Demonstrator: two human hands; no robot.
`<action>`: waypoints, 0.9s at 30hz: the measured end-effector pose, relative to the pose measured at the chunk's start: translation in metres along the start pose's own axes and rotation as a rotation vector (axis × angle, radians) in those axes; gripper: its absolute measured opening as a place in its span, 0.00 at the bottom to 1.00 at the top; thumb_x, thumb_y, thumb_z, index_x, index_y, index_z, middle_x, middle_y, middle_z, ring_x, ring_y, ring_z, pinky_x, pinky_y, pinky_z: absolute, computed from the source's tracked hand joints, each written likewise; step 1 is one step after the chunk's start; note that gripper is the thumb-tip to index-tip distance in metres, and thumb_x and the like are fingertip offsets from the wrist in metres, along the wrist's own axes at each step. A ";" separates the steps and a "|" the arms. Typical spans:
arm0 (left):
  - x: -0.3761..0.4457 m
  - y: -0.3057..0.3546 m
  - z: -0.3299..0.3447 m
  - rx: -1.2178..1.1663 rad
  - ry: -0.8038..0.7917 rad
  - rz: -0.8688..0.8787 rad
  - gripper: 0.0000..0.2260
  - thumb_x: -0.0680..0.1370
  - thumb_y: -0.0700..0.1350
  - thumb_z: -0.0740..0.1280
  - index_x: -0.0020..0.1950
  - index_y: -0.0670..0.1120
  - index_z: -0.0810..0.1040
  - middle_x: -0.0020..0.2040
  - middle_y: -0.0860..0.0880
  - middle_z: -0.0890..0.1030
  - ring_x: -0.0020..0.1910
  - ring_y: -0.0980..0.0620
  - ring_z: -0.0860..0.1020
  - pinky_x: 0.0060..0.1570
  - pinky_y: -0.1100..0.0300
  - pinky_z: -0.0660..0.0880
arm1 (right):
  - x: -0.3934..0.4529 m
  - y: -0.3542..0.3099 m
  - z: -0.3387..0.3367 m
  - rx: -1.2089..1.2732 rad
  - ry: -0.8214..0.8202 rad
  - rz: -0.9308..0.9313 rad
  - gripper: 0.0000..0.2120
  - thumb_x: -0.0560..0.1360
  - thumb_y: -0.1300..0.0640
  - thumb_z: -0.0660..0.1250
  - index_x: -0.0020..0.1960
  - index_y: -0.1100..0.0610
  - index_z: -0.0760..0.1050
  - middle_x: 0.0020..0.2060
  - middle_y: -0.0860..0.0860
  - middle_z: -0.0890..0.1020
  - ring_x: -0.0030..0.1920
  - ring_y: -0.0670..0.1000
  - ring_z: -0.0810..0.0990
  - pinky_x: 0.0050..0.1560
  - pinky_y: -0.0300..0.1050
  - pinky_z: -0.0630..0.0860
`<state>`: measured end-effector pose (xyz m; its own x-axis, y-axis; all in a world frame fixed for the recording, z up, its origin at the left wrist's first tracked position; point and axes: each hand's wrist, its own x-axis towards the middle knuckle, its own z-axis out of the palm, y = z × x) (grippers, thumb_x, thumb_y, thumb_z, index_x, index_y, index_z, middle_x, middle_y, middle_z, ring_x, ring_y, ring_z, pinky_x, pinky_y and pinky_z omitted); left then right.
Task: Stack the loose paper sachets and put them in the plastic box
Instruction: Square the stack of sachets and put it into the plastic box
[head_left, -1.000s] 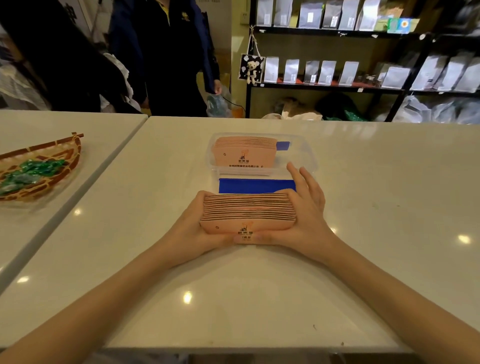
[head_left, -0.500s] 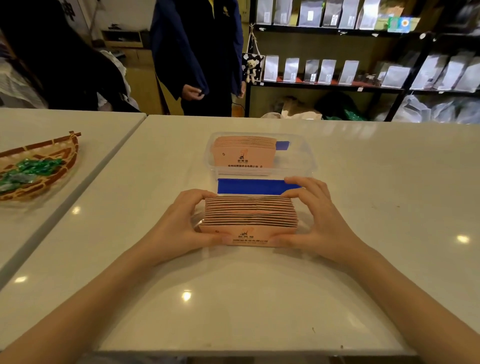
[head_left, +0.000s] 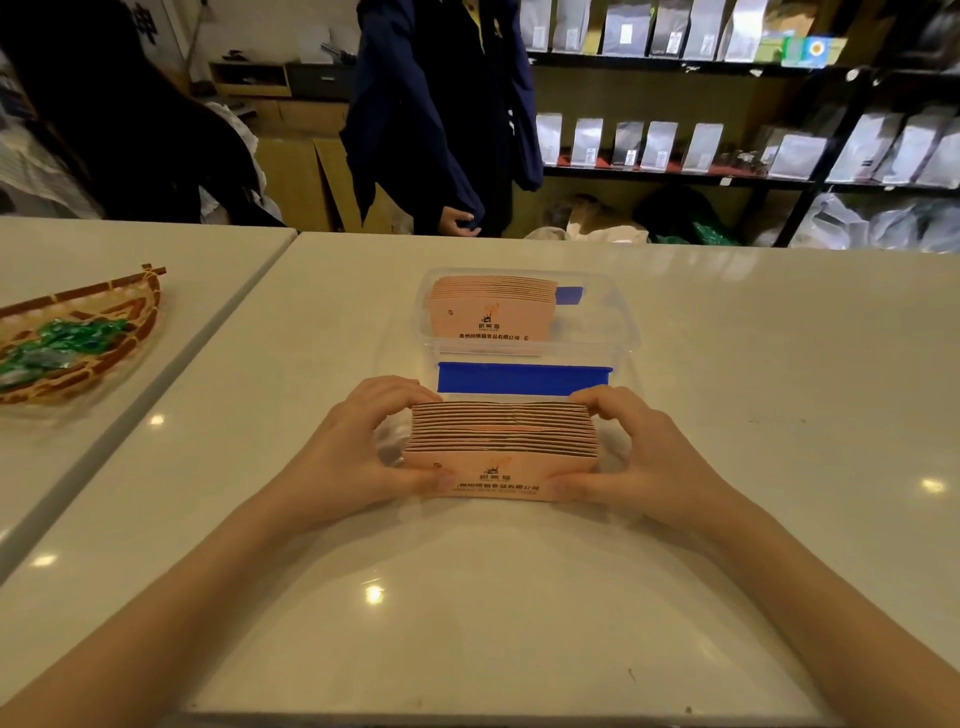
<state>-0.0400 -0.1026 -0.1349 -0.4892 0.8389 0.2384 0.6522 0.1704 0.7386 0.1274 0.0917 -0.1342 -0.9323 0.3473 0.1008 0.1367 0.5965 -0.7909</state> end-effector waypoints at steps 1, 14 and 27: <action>0.000 0.001 0.000 -0.020 -0.004 -0.007 0.23 0.57 0.59 0.76 0.48 0.69 0.73 0.51 0.76 0.72 0.56 0.70 0.68 0.52 0.81 0.63 | 0.000 0.000 0.000 -0.011 -0.010 -0.005 0.27 0.57 0.41 0.74 0.53 0.41 0.70 0.55 0.40 0.76 0.56 0.37 0.71 0.55 0.34 0.68; 0.030 0.028 -0.031 0.185 -0.210 0.074 0.18 0.62 0.52 0.76 0.48 0.62 0.73 0.45 0.64 0.80 0.50 0.68 0.75 0.47 0.78 0.68 | 0.029 -0.038 -0.038 -0.332 -0.200 -0.171 0.18 0.62 0.42 0.73 0.48 0.40 0.71 0.45 0.35 0.78 0.45 0.40 0.76 0.46 0.35 0.74; 0.114 0.053 -0.074 0.433 0.015 0.042 0.20 0.64 0.49 0.74 0.54 0.52 0.74 0.41 0.63 0.69 0.47 0.59 0.68 0.47 0.63 0.63 | 0.103 -0.063 -0.074 -0.291 0.071 -0.188 0.21 0.64 0.47 0.72 0.54 0.45 0.70 0.46 0.41 0.79 0.45 0.39 0.77 0.41 0.30 0.71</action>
<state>-0.1042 -0.0360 -0.0224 -0.4634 0.8428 0.2738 0.8527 0.3400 0.3965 0.0481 0.1435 -0.0291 -0.9260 0.2555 0.2779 0.0647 0.8326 -0.5501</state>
